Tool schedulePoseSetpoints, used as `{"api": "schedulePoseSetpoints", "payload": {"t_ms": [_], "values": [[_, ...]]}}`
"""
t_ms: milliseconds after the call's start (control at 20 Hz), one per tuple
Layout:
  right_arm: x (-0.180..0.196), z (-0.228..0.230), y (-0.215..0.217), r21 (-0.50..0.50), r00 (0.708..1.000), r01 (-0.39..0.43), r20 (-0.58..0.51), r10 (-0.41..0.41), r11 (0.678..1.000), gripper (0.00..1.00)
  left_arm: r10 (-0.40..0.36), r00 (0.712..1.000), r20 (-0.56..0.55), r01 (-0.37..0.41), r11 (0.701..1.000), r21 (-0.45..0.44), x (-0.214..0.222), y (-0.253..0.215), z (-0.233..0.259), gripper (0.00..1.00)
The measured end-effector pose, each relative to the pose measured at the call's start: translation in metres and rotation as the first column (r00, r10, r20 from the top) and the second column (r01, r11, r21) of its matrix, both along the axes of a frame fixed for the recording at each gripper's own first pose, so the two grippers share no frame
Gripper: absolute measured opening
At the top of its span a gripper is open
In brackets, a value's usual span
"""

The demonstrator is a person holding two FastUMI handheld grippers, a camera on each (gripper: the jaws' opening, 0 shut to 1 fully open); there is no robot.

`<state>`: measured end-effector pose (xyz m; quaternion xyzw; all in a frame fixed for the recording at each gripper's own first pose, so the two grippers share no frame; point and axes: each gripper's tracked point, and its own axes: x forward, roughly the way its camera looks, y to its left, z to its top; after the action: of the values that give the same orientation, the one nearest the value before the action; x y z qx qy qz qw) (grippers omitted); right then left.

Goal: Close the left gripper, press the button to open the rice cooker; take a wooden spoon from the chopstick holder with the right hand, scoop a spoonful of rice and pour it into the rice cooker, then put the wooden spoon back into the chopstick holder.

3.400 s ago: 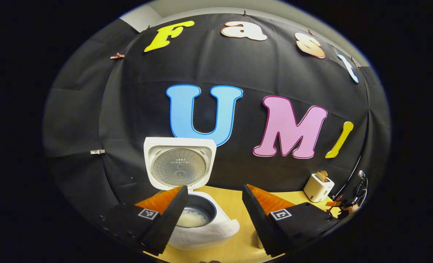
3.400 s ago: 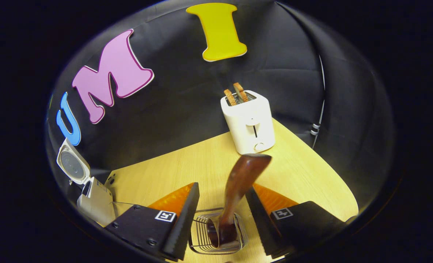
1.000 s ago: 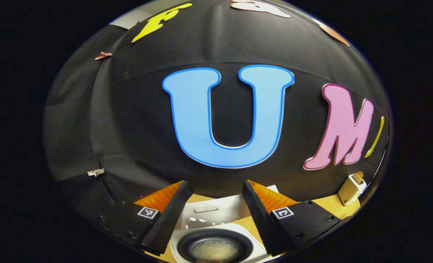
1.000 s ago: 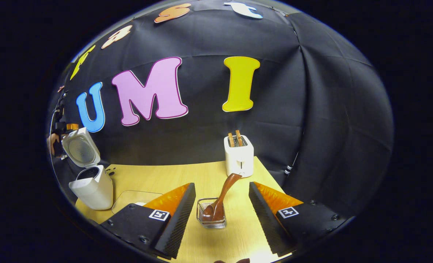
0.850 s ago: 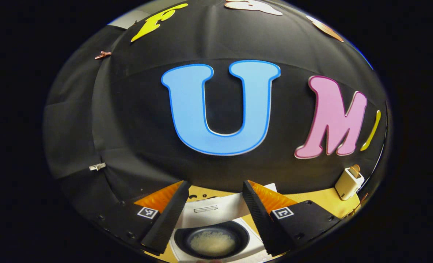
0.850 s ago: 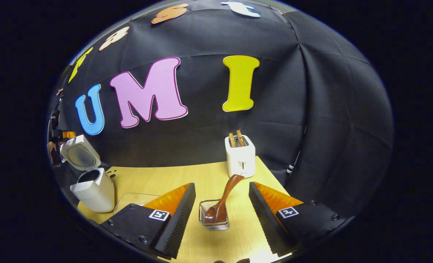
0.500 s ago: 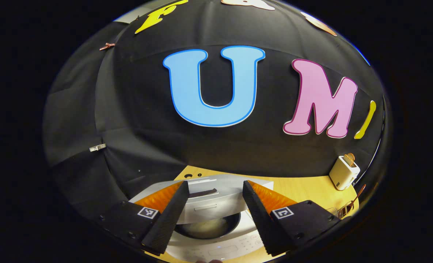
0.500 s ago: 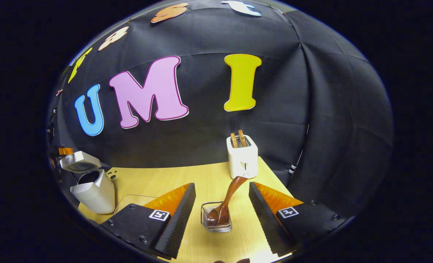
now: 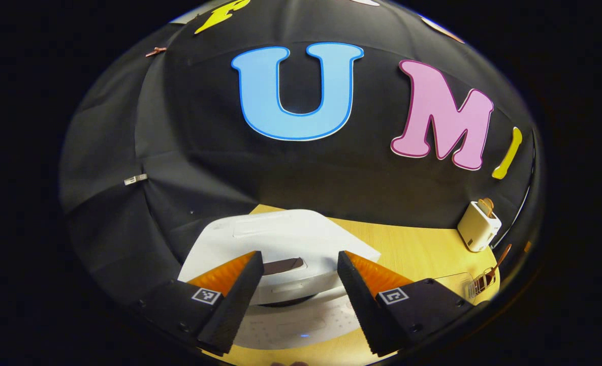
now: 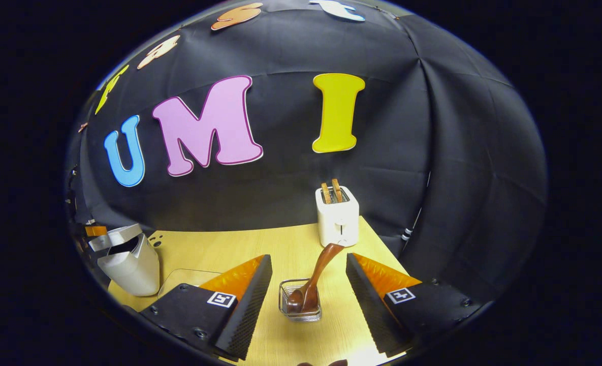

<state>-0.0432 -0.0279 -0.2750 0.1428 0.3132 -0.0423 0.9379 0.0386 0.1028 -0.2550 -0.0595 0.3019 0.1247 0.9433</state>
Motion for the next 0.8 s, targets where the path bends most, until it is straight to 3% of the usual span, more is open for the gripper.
{"api": "schedulePoseSetpoints", "payload": {"t_ms": [500,800], "values": [[0.002,0.000,0.010,0.006,1.000,-0.030,-0.009,0.030,1.000,0.91,0.070,0.993,-0.090,-0.075,0.996,-0.048,-0.034,0.005,-0.040,0.97],[0.005,-0.004,0.014,0.013,0.999,-0.039,-0.018,0.039,0.999,0.91,0.038,0.988,-0.153,-0.040,0.999,-0.011,-0.036,0.008,-0.053,0.97]]}}
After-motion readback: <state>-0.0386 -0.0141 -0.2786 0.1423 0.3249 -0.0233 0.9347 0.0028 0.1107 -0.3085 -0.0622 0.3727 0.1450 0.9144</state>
